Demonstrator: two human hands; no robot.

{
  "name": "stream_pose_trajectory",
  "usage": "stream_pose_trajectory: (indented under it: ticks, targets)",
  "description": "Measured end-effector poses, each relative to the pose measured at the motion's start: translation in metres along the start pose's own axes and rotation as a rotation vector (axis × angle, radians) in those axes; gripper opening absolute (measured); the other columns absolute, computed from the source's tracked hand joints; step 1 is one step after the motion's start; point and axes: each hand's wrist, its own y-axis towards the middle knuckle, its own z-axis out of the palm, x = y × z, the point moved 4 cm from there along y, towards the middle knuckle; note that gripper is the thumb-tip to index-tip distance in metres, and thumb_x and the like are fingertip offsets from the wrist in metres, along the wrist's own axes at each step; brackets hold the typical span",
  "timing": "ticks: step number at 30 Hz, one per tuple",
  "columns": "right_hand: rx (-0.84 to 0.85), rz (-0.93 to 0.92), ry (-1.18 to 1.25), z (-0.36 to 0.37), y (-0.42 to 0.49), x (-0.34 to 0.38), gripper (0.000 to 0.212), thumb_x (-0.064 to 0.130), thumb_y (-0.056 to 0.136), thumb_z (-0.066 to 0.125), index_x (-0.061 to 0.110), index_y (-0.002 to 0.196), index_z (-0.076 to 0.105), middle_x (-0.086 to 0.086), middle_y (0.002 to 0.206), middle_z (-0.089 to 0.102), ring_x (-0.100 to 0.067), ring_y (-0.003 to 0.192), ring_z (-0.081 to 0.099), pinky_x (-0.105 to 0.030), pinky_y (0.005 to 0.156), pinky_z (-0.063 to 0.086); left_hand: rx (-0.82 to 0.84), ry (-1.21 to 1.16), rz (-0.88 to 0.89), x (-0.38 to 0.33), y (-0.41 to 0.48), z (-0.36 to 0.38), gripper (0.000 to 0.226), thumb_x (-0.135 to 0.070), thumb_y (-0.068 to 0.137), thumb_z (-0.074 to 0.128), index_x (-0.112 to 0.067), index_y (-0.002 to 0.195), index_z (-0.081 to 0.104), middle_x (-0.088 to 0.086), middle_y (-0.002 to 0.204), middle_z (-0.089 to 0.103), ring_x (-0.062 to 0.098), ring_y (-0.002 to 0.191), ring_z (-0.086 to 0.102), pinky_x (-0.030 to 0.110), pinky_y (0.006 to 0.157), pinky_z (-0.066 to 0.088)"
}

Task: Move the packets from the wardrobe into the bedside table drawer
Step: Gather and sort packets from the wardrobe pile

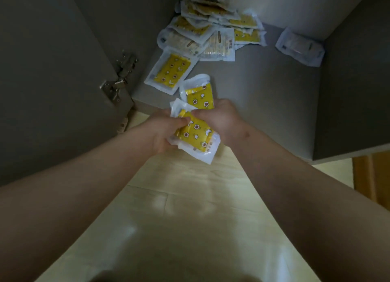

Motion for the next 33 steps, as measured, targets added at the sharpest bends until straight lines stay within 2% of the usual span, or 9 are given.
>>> stream_pose_trajectory:
  ticks: [6, 9, 11, 15, 20, 24, 26, 29, 33]
  targets:
    - [0.076, -0.021, 0.215, -0.022, -0.026, -0.003, 0.015, 0.006, 0.082, 0.070, 0.020, 0.081, 0.064, -0.002, 0.081, 0.068, -0.019, 0.072, 0.066, -0.036, 0.075, 0.056, -0.040, 0.369, 0.232, -0.029, -0.006, 0.009, 0.016, -0.015, 0.097, 0.050, -0.013, 0.107, 0.062, 0.009, 0.101, 0.065, 0.023, 0.092, 0.062, 0.033, 0.081, 0.049]
    - [-0.045, -0.007, 0.288, -0.034, -0.027, -0.003, 0.010, 0.008, 0.083, 0.070, 0.015, 0.087, 0.065, -0.007, 0.086, 0.070, -0.024, 0.076, 0.068, -0.040, 0.073, 0.057, -0.295, 0.764, 0.496, -0.067, 0.011, 0.000, 0.025, -0.022, 0.098, 0.044, -0.013, 0.114, 0.061, 0.013, 0.120, 0.057, 0.024, 0.112, 0.053, 0.029, 0.091, 0.040]
    - [-0.094, -0.009, 0.316, -0.038, -0.028, -0.004, 0.016, 0.009, 0.084, 0.069, 0.011, 0.099, 0.066, -0.010, 0.095, 0.070, -0.027, 0.083, 0.070, -0.042, 0.073, 0.058, -0.296, 1.158, 0.543, -0.078, 0.033, -0.005, 0.045, -0.029, 0.098, 0.044, -0.021, 0.142, 0.040, 0.011, 0.153, 0.027, 0.029, 0.140, 0.027, 0.034, 0.112, 0.027]
    - [-0.118, -0.004, 0.287, -0.044, -0.030, -0.013, 0.018, 0.011, 0.084, 0.069, 0.012, 0.103, 0.065, -0.008, 0.094, 0.070, -0.024, 0.081, 0.069, -0.039, 0.070, 0.059, -0.115, 1.576, 0.306, -0.051, 0.053, -0.011, 0.071, -0.060, 0.093, 0.034, -0.035, 0.150, 0.001, -0.004, 0.159, -0.014, 0.028, 0.146, -0.011, 0.050, 0.116, 0.003]
    - [-0.224, 0.007, 0.277, -0.055, -0.029, -0.023, 0.010, 0.011, 0.084, 0.069, 0.016, 0.090, 0.064, -0.006, 0.089, 0.069, -0.022, 0.077, 0.067, -0.034, 0.068, 0.056, -0.172, 1.706, 0.723, -0.011, 0.001, 0.002, 0.060, -0.063, 0.089, 0.021, -0.038, 0.144, 0.023, -0.010, 0.154, 0.017, 0.025, 0.136, 0.023, 0.042, 0.107, 0.015]
    - [-0.305, 0.036, 0.260, -0.051, -0.026, -0.031, 0.015, 0.014, 0.082, 0.071, 0.016, 0.095, 0.064, -0.006, 0.091, 0.068, -0.021, 0.078, 0.066, -0.033, 0.069, 0.056, -0.076, 1.010, 0.796, -0.001, -0.009, -0.003, 0.038, -0.020, 0.086, 0.041, -0.018, 0.120, 0.058, 0.001, 0.124, 0.056, 0.026, 0.116, 0.046, 0.031, 0.097, 0.032]
    - [-0.335, 0.048, 0.236, -0.041, -0.025, -0.032, 0.015, 0.017, 0.080, 0.073, 0.016, 0.093, 0.065, -0.006, 0.091, 0.069, -0.023, 0.080, 0.068, -0.037, 0.074, 0.057, -0.289, 0.441, 0.527, -0.005, 0.012, -0.021, 0.023, -0.005, 0.084, 0.049, -0.013, 0.101, 0.061, 0.003, 0.097, 0.063, 0.023, 0.098, 0.058, 0.028, 0.087, 0.044]
    - [-0.306, 0.071, 0.233, -0.018, -0.025, -0.027, 0.014, 0.020, 0.079, 0.074, 0.017, 0.088, 0.064, -0.008, 0.092, 0.070, -0.025, 0.082, 0.069, -0.042, 0.078, 0.057, -0.222, -0.035, 0.143, 0.009, 0.024, -0.015, 0.031, -0.015, 0.081, 0.067, -0.006, 0.110, 0.061, 0.010, 0.103, 0.068, 0.023, 0.084, 0.067, 0.034, 0.071, 0.059]
    - [-0.245, 0.081, 0.272, 0.005, -0.027, -0.021, 0.020, 0.020, 0.077, 0.076, 0.015, 0.093, 0.065, -0.005, 0.088, 0.070, -0.024, 0.077, 0.069, -0.035, 0.068, 0.057, 0.046, -0.159, -0.067, 0.022, 0.005, 0.016, 0.019, -0.028, 0.094, 0.056, -0.018, 0.110, 0.058, 0.005, 0.099, 0.069, 0.017, 0.078, 0.067, 0.033, 0.062, 0.059]
